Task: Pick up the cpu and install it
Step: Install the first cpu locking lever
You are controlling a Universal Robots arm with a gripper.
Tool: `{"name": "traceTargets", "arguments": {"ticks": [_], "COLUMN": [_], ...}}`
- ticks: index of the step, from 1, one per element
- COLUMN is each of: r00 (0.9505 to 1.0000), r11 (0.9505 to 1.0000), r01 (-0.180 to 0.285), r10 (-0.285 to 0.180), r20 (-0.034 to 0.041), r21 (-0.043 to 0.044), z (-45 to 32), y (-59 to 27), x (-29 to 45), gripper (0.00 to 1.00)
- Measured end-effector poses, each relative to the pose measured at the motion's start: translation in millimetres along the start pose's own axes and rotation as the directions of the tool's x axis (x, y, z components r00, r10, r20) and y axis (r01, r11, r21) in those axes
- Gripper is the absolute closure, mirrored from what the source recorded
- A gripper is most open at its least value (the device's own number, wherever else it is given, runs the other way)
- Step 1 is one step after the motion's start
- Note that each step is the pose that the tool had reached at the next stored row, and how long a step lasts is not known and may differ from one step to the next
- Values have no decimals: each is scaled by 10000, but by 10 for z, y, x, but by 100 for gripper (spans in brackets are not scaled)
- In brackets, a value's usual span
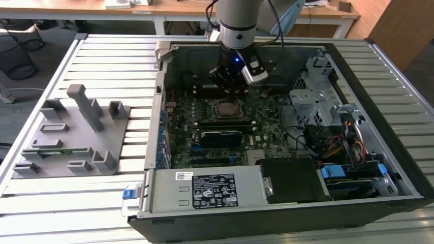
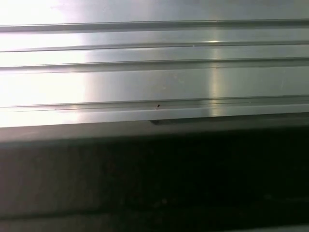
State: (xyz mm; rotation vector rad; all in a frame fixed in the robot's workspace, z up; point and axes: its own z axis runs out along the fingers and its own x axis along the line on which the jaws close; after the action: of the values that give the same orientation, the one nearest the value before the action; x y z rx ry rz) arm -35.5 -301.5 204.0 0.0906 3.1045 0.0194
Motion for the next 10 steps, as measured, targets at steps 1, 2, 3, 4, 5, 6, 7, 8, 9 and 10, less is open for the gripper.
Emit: {"name": "traceTargets", "arguments": {"ticks": [1, 2, 3, 4, 5, 6, 7, 8, 9, 10], "r00": [10000, 10000, 10000, 10000, 10000, 10000, 10000, 10000, 10000, 10000], "r11": [10000, 10000, 10000, 10000, 10000, 10000, 10000, 10000, 10000, 10000], "r01": [-1, -1, -1, -1, 0, 0, 0, 1, 0, 0], "r10": [1, 1, 1, 1, 0, 0, 0, -1, 0, 0], "r20": [0, -1, -1, -1, -1, -1, 0, 0, -1, -1], "r21": [0, 1, 1, 1, 0, -1, -1, 0, 0, 0], "z": [4, 8, 12, 16, 20, 23, 25, 26, 28, 28], "y": [2, 4, 6, 8, 11, 15, 20, 24, 29, 35], "x": [-2, -3, -5, -7, -9, -11, -13, -14, -15, -16], "gripper": [89, 89, 89, 89, 89, 89, 89, 89, 89, 89]}}
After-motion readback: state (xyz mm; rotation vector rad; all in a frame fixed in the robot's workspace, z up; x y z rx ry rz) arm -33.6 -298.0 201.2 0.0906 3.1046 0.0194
